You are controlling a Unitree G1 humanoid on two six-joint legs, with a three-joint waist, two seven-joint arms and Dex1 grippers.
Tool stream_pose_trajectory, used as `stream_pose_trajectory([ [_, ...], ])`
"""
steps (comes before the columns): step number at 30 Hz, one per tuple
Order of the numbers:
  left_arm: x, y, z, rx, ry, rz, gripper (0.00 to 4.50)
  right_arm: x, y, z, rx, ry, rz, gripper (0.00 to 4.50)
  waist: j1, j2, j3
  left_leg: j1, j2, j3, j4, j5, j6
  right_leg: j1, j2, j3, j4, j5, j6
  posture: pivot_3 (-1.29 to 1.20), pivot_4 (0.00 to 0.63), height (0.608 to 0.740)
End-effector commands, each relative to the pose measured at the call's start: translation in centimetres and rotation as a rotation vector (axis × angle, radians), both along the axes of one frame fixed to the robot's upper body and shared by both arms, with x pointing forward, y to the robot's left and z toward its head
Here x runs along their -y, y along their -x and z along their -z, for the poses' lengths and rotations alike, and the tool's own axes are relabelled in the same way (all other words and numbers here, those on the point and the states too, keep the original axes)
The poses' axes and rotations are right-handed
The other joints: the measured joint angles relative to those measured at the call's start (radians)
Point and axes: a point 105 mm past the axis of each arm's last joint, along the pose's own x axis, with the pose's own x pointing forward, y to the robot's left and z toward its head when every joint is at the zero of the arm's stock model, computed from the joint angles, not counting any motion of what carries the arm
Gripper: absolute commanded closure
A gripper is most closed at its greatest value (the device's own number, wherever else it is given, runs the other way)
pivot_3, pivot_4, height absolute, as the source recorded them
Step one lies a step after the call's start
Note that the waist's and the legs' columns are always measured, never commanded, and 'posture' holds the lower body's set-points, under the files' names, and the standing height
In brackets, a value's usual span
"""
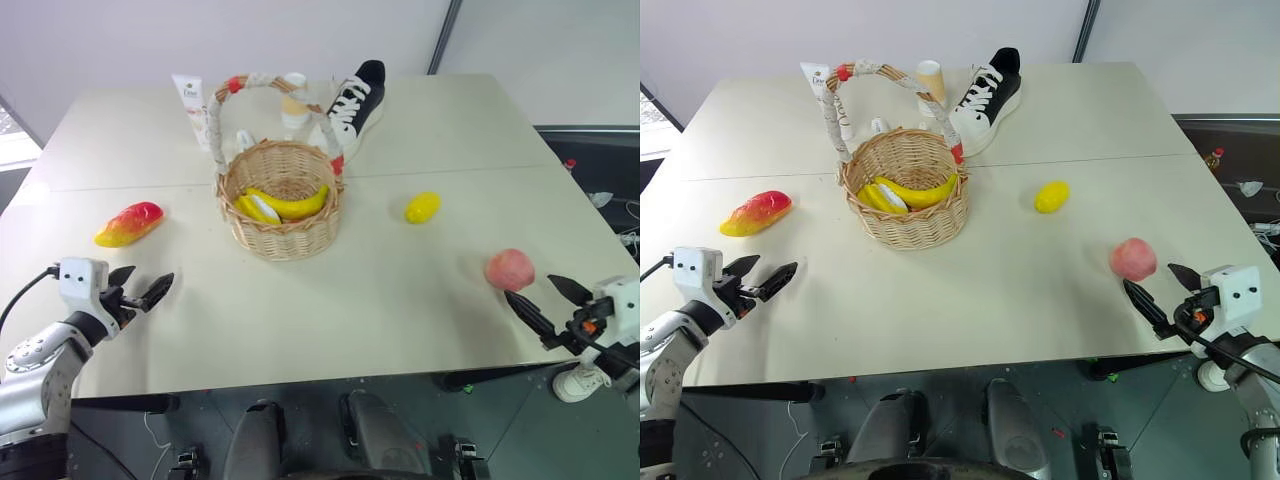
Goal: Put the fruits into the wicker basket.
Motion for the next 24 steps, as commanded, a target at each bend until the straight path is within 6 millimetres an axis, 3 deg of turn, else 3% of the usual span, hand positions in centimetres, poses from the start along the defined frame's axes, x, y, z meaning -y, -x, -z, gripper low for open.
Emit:
stream_pose_trajectory([
  [1,-0.3,-0.2,-1.4,0.065,-0.041,-0.004,0.14,0.1,-0.2,-0.7,0.035,0.016,-0.003,0.06,0.0,0.0,0.0,0.0,0.0,0.0,0.0,0.0,0.0,0.0,0.0,0.0,0.0,0.0,0.0,0.0,0.15,0.74],
  [12,0.1,-0.5,-1.9,0.076,-0.026,0.006,0.14,-0.2,-0.3,-1.8,0.062,0.03,-0.028,0.06,0.0,0.0,0.0,0.0,0.0,0.0,0.0,0.0,0.0,0.0,0.0,0.0,0.0,0.0,0.0,0.0,0.15,0.74],
  [16,0.2,-1.0,-2.6,0.094,-0.042,0.012,0.14,-1.7,-0.9,-4.8,0.146,0.007,-0.095,0.06,-0.001,0.0,0.0,0.0,0.0,0.0,0.0,0.0,0.0,0.0,0.0,0.0,0.001,0.0,0.0,0.0,0.15,0.74],
  [20,-0.4,-2.0,-3.6,0.113,-0.083,-0.026,0.14,-4.5,-1.8,-6.5,0.184,0.007,-0.202,0.06,0.0,0.0,0.0,0.0,0.0,0.0,0.001,0.0,0.0,0.0,0.0,0.0,0.002,0.0,0.0,0.0,0.15,0.74],
  [24,-1.1,-3.2,-4.9,0.117,-0.196,-0.051,0.14,-10.7,-2.0,-8.5,0.219,-0.014,-0.428,0.06,-0.001,-0.001,0.0,0.0,0.0,-0.001,0.001,0.0,0.0,0.0,0.001,0.0,0.002,0.0,0.0,0.0,0.15,0.74],
])
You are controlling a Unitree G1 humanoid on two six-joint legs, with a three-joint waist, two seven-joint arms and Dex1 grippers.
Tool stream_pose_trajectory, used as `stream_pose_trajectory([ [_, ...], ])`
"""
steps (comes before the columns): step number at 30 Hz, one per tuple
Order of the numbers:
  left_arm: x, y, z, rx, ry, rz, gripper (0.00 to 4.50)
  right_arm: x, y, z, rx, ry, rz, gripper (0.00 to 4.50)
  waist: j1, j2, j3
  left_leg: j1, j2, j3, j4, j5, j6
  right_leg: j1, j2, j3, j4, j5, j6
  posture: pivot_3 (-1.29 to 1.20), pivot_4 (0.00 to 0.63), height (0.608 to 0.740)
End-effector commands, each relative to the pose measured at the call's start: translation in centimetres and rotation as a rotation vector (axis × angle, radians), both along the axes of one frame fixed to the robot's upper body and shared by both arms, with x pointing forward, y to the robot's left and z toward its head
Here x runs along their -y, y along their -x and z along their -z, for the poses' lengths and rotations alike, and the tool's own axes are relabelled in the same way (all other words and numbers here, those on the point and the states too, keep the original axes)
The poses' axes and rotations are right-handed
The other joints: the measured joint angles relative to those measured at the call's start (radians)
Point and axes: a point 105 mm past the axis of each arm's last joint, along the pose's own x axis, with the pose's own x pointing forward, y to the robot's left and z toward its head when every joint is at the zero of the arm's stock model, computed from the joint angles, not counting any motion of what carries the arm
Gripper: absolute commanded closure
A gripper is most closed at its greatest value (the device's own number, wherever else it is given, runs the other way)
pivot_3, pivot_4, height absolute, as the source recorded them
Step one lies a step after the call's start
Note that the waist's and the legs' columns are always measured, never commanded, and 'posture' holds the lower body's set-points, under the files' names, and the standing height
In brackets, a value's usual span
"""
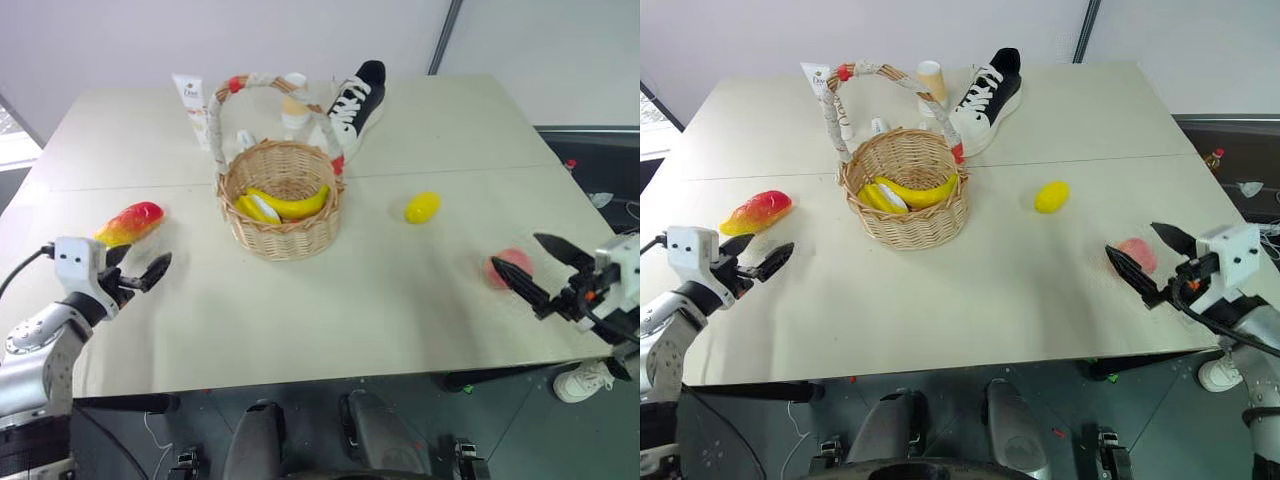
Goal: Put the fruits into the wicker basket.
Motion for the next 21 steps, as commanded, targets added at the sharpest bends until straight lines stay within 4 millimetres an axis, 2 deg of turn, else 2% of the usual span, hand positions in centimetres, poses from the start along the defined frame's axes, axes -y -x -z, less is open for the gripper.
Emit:
stream_pose_trajectory([
  [1,-0.8,-0.7,-1.4,0.011,-0.109,-0.031,0.14,-4.7,0.7,-1.7,0.033,0.014,-0.18,0.06,0.002,0.0,0.0,0.0,0.0,-0.001,0.0,0.0,0.0,0.0,0.0,0.0,0.0,0.0,0.0,0.0,0.15,0.74],
  [5,-1.5,-2.4,-3.0,-0.042,-0.335,-0.057,0.14,-11.5,1.5,-0.7,0.009,0.083,-0.439,0.06,0.001,-0.002,0.0,0.0,0.0,-0.001,0.0,0.0,0.0,0.0,0.0,-0.001,0.0,0.0,0.0,0.0,0.15,0.74],
  [7,-1.6,-3.0,-3.5,-0.079,-0.436,-0.048,0.14,-13.1,1.5,-0.1,0.004,0.114,-0.49,0.06,0.002,-0.002,0.0,-0.001,0.0,-0.002,0.0,0.0,0.0,0.0,0.0,-0.001,0.0,0.0,0.0,0.0,0.15,0.74],
  [10,-2.9,-4.1,-3.5,-0.153,-0.545,-0.082,0.14,-14.3,1.1,0.3,0.015,0.125,-0.514,0.06,0.005,-0.002,0.0,-0.001,-0.001,-0.001,0.0,0.0,0.0,0.0,-0.002,-0.002,0.0,0.0,0.0,0.0,0.15,0.74],
  [13,-3.1,-5.5,-3.8,-0.185,-0.564,-0.083,0.14,-15.0,0.7,0.6,0.022,0.109,-0.527,0.06,0.006,-0.003,0.0,-0.001,-0.001,-0.001,0.0,0.0,0.0,-0.001,-0.002,-0.002,0.0,0.0,0.0,0.0,0.15,0.74],
  [16,-3.1,-6.6,-3.4,-0.24,-0.625,-0.051,0.14,-15.5,0.5,0.9,0.03,0.095,-0.546,0.06,0.005,-0.003,-0.001,-0.002,-0.002,-0.001,0.0,0.0,0.0,-0.001,-0.001,-0.002,0.0,0.0,0.0,0.0,0.15,0.74],
  [21,-2.8,-8.0,-2.7,-0.309,-0.616,-0.002,0.14,-15.9,0.3,1.2,0.038,0.092,-0.549,0.06,0.002,-0.003,0.0,-0.002,-0.002,-0.001,0.0,0.0,0.0,-0.001,-0.001,-0.002,0.001,0.0,0.0,0.0,0.15,0.74],
])
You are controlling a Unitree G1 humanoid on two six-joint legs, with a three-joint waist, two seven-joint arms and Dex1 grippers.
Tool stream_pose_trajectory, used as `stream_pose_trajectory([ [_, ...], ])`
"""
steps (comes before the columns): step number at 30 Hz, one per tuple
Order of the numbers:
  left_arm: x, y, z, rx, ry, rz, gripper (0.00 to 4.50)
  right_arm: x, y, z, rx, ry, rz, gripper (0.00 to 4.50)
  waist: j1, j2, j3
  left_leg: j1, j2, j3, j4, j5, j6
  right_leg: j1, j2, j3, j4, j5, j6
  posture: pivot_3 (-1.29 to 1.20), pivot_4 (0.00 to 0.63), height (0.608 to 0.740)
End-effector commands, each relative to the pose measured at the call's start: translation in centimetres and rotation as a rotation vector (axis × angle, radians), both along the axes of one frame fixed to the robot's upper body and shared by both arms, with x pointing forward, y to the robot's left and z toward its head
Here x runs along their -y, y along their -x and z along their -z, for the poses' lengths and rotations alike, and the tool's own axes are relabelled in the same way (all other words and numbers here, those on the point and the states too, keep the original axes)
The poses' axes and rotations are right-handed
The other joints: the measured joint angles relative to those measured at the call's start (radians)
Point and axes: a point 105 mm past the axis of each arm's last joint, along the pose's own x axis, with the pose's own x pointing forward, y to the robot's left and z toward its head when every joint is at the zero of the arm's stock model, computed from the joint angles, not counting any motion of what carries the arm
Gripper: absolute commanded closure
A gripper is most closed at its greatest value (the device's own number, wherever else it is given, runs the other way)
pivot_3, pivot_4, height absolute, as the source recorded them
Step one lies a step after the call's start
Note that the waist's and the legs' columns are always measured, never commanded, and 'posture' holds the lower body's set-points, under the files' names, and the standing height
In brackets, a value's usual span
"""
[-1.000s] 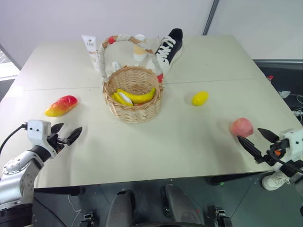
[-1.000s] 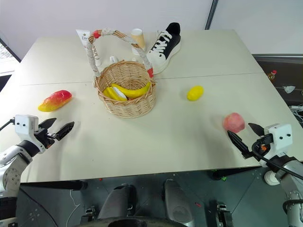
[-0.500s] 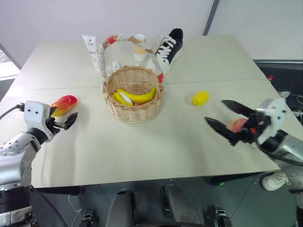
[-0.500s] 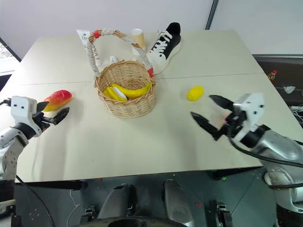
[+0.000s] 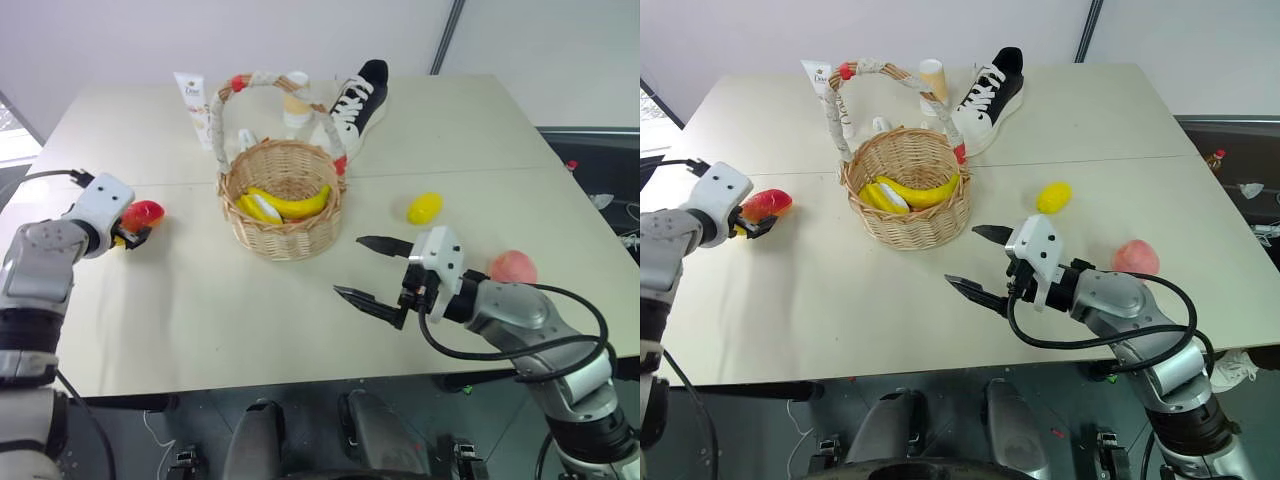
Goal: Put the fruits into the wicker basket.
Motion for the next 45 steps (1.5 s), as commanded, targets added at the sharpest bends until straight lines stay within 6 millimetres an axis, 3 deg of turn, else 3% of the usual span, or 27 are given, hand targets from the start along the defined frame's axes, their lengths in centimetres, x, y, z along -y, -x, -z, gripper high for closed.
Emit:
stream_pose_trajectory([
  [1,-0.3,-0.5,-0.1,-0.044,-0.037,0.026,0.14,-0.4,0.0,-0.8,0.056,-0.014,-0.007,0.06,-0.001,0.0,0.0,0.0,0.0,0.0,0.0,0.0,0.0,0.0,0.0,0.0,0.0,0.0,0.0,0.0,0.15,0.74],
  [4,-0.6,-0.9,0.2,-0.063,-0.032,0.024,0.14,-0.3,-0.1,-0.9,0.065,-0.017,0.009,0.06,-0.002,0.0,0.0,0.0,0.0,0.0,0.0,0.0,0.0,0.0,0.0,0.0,0.0,0.0,0.0,0.0,0.15,0.74],
  [5,-0.6,-0.9,0.1,-0.062,-0.033,0.027,0.38,-0.4,0.0,-0.9,0.067,-0.018,0.011,0.0,-0.001,0.0,0.0,0.0,0.0,0.0,0.0,0.0,0.0,0.0,0.0,0.0,0.0,0.0,0.0,0.0,0.15,0.74],
  [7,-0.7,-1.1,0.0,-0.05,-0.028,0.03,1.03,-0.4,0.0,-1.0,0.071,-0.017,0.015,0.0,0.0,0.0,0.0,0.0,0.0,0.0,0.0,0.0,0.0,0.0,0.0,0.0,0.001,0.0,0.0,0.0,0.15,0.74],
  [11,-1.4,-1.2,-0.3,-0.035,-0.037,0.012,2.75,-0.4,0.1,-1.1,0.077,-0.018,0.021,0.0,0.0,0.0,0.0,0.0,0.0,0.0,0.001,0.0,0.0,0.0,0.0,0.0,0.001,0.0,0.0,0.0,0.15,0.74],
  [14,-2.0,-0.9,-0.6,-0.024,-0.028,-0.004,2.84,-0.5,0.1,-1.2,0.079,-0.02,0.023,0.0,0.0,0.0,0.0,0.0,0.0,0.0,0.001,0.0,0.0,0.0,0.0,0.0,0.001,0.0,0.0,0.0,0.15,0.74],
  [16,-1.7,-0.2,-1.9,0.012,0.061,0.021,2.84,-0.3,0.2,-1.3,0.083,-0.016,0.024,0.0,-0.002,0.0,0.0,0.0,0.0,0.0,0.001,0.0,0.0,0.0,0.0,0.0,0.001,0.0,0.0,0.0,0.15,0.74],
  [17,-0.7,0.4,-3.1,0.039,0.127,0.081,2.84,-0.2,0.1,-1.4,0.086,-0.013,0.027,0.0,-0.005,-0.001,0.0,0.0,0.001,0.0,0.001,0.0,0.0,0.0,0.0,0.0,0.001,0.0,0.0,0.0,0.15,0.74],
  [21,6.9,5.2,-8.0,0.11,0.34,0.502,2.84,0.5,-0.4,-1.8,0.097,0.002,0.034,0.0,-0.001,-0.001,0.0,-0.002,0.004,-0.001,0.0,0.0,0.0,-0.002,-0.002,0.0,0.002,0.0,0.0,0.0,0.15,0.74],
  [24,11.7,7.2,-9.2,0.121,0.395,0.671,2.84,0.7,-1.0,-2.0,0.104,0.012,0.032,0.0,0.01,-0.001,0.0,-0.001,0.003,-0.001,0.002,0.0,0.0,-0.001,-0.004,0.0,0.002,0.0,0.0,0.0,0.15,0.74],
  [28,17.3,5.8,-10.1,0.195,0.39,0.743,2.84,0.5,-1.4,-2.2,0.11,0.014,0.019,0.0,0.025,-0.001,-0.001,0.001,0.0,-0.001,0.004,0.0,0.0,0.004,-0.002,0.0,0.001,0.0,0.0,0.0,0.15,0.74],
  [33,20.4,1.9,-10.1,0.217,0.436,0.691,2.84,0.4,-1.7,-2.2,0.109,0.022,0.029,0.0,0.018,-0.002,-0.001,0.0,-0.001,-0.001,0.006,0.0,0.001,0.003,0.0,0.0,0.001,0.0,0.0,0.0,0.15,0.74],
  [39,21.9,1.0,-10.0,0.189,0.48,0.746,0.05,2.5,-3.5,-2.0,0.138,0.074,0.206,0.0,0.0,-0.001,-0.001,0.0,0.0,-0.001,0.005,-0.002,0.003,0.002,0.001,0.0,0.002,0.0,0.0,0.0,0.15,0.74],
  [41,21.9,1.0,-9.9,0.181,0.477,0.752,0.05,3.5,-4.5,-2.1,0.143,0.063,0.292,0.0,0.0,-0.001,-0.001,0.0,0.0,-0.001,0.005,-0.002,0.003,0.002,0.0,0.0,0.002,0.0,0.0,0.0,0.15,0.74],
  [45,22.2,3.5,-10.3,0.221,0.498,0.917,0.05,7.4,-7.9,-2.5,0.107,-0.006,0.592,0.0,-0.001,-0.001,-0.001,0.001,0.0,0.0,0.005,-0.001,0.003,0.002,0.0,0.001,0.002,0.0,0.0,0.0,0.15,0.74],
])
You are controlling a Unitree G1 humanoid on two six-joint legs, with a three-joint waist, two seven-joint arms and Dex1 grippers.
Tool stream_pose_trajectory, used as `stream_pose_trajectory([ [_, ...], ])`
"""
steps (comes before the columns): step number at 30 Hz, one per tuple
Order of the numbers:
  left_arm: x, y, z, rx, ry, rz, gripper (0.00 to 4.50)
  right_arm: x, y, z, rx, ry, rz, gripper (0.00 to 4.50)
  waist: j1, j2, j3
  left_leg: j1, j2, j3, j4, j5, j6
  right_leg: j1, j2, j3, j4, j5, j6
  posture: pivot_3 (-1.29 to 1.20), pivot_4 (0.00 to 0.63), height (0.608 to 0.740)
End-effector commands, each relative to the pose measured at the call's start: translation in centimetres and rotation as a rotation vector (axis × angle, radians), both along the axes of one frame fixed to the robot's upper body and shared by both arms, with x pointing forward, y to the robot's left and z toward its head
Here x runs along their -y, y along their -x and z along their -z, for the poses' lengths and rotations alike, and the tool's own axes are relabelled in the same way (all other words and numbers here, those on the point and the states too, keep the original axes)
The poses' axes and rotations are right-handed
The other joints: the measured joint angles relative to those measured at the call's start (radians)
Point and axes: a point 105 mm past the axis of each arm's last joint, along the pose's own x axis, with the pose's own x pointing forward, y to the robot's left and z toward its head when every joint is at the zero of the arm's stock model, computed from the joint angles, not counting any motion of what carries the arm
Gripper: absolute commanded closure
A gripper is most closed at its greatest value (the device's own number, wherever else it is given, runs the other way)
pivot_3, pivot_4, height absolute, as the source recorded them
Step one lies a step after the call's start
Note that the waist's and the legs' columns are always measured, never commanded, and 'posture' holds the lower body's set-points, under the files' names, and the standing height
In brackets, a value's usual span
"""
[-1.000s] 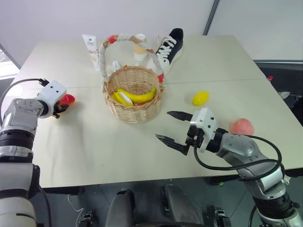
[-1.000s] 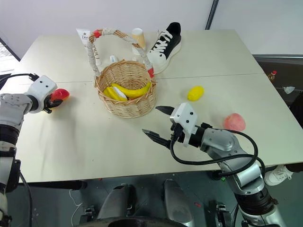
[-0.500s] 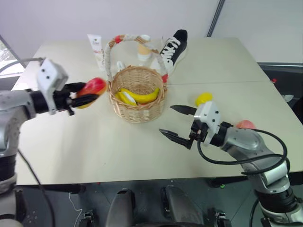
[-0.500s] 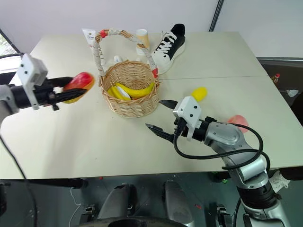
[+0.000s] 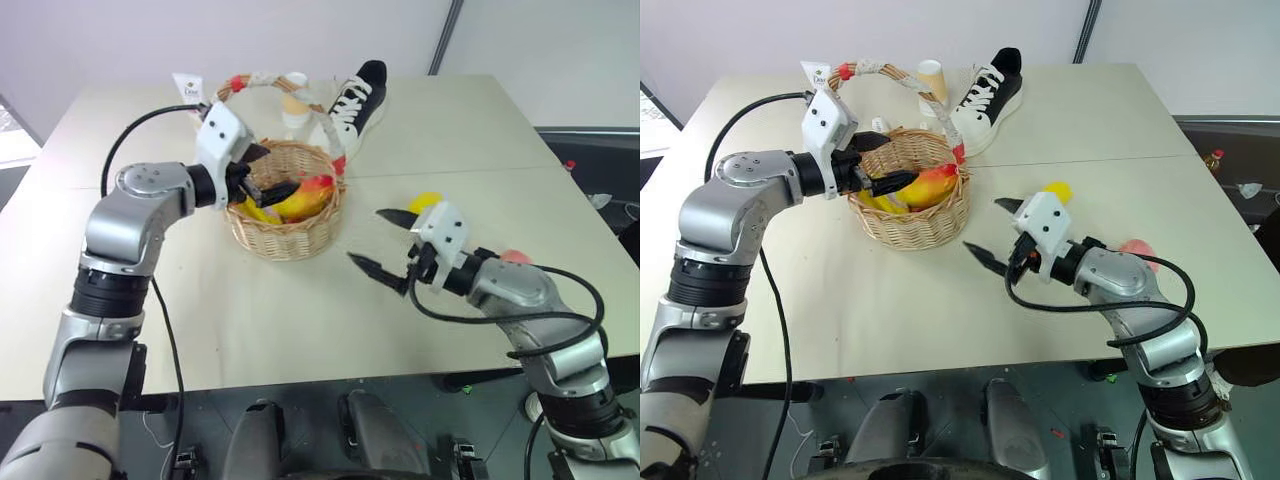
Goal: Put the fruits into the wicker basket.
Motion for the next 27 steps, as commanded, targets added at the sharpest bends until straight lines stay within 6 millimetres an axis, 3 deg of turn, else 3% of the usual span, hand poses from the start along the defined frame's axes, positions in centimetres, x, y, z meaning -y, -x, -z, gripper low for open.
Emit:
stream_pose_trajectory([
  [1,0.6,3.2,-1.8,0.096,0.044,0.173,0.05,3.6,-2.5,-1.3,0.017,-0.063,0.245,0.0,0.002,0.0,0.0,0.0,0.0,0.0,0.0,0.0,0.0,0.0,0.0,0.0,0.0,0.0,0.0,0.0,0.15,0.74],
  [5,2.1,5.6,-0.7,0.06,0.055,0.27,0.05,8.0,-6.0,0.1,-0.157,-0.301,0.567,0.0,0.002,0.0,0.0,0.0,0.002,0.0,0.0,0.0,-0.001,-0.001,-0.001,0.001,0.0,0.0,0.0,0.0,0.15,0.74],
  [10,3.1,6.4,0.4,0.043,0.042,0.281,0.05,9.7,-7.4,1.4,-0.324,-0.563,0.705,0.0,0.003,0.0,0.0,-0.001,0.001,0.001,-0.001,0.001,-0.001,-0.001,-0.001,0.001,0.0,0.0,0.0,0.0,0.15,0.74],
  [14,3.4,6.9,0.8,0.024,0.066,0.277,0.05,9.0,-7.9,2.2,-0.439,-0.706,0.704,0.0,-0.001,0.001,0.0,-0.001,0.001,0.001,-0.003,0.001,-0.001,-0.002,-0.001,0.001,0.0,0.0,0.0,0.0,0.15,0.74],
  [27,3.6,7.1,1.4,-0.005,0.08,0.276,0.05,6.3,-9.5,3.0,-0.551,-0.8,0.631,0.0,-0.002,0.001,0.0,0.0,0.001,0.001,-0.004,0.001,-0.001,-0.002,0.0,0.001,-0.001,0.0,0.0,0.0,0.15,0.74],
])
